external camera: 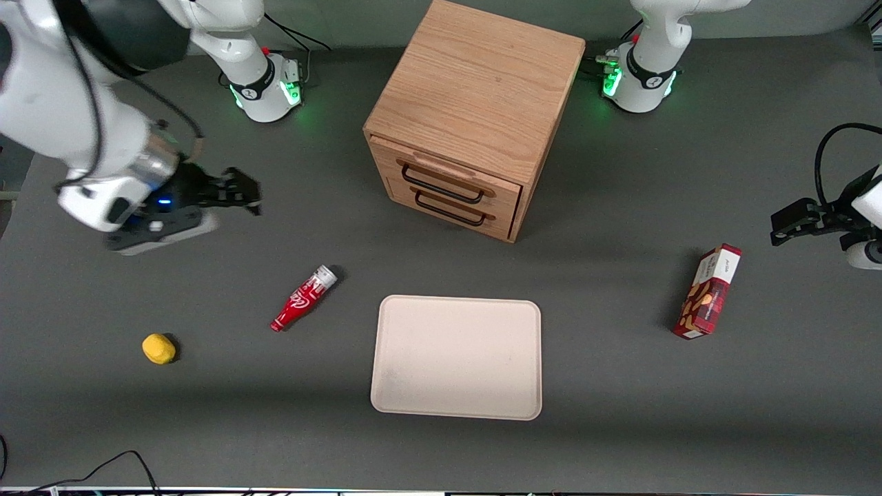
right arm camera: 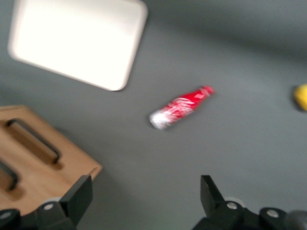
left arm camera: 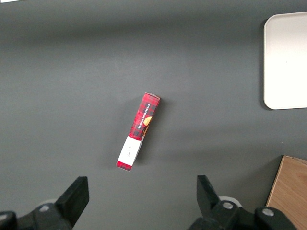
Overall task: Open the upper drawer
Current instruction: 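Move the right gripper toward the upper drawer's black handle, then hook the right gripper onto the upper drawer's black bar handle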
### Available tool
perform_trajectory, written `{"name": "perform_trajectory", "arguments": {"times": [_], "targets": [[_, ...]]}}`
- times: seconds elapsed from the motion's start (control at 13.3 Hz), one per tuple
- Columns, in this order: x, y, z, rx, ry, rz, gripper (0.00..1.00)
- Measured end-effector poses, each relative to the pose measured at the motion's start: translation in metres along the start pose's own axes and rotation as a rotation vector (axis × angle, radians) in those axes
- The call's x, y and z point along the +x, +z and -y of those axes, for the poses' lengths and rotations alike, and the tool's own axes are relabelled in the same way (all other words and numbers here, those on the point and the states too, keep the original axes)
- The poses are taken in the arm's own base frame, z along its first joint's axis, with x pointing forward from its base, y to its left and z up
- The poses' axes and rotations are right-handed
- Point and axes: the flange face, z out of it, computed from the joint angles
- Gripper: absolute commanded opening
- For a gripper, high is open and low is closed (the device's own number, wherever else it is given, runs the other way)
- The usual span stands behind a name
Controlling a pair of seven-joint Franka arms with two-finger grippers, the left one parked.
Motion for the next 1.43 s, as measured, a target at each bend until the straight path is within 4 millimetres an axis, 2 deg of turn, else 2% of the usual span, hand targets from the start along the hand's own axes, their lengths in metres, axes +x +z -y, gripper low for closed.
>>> {"name": "perform_trajectory", "arguments": {"times": [0.3, 0.53, 0.75, 0.97, 1.43], "targets": [[0.015, 0.034, 0.100, 0.041, -0.204, 0.040, 1.00], [0.021, 0.069, 0.157, 0.104, -0.404, 0.076, 1.00], [0.030, 0.113, 0.188, 0.148, -0.541, 0.095, 1.00], [0.026, 0.150, 0.229, 0.125, -0.623, 0.106, 1.00], [0.013, 0.179, 0.261, 0.068, -0.702, 0.103, 1.00]]}}
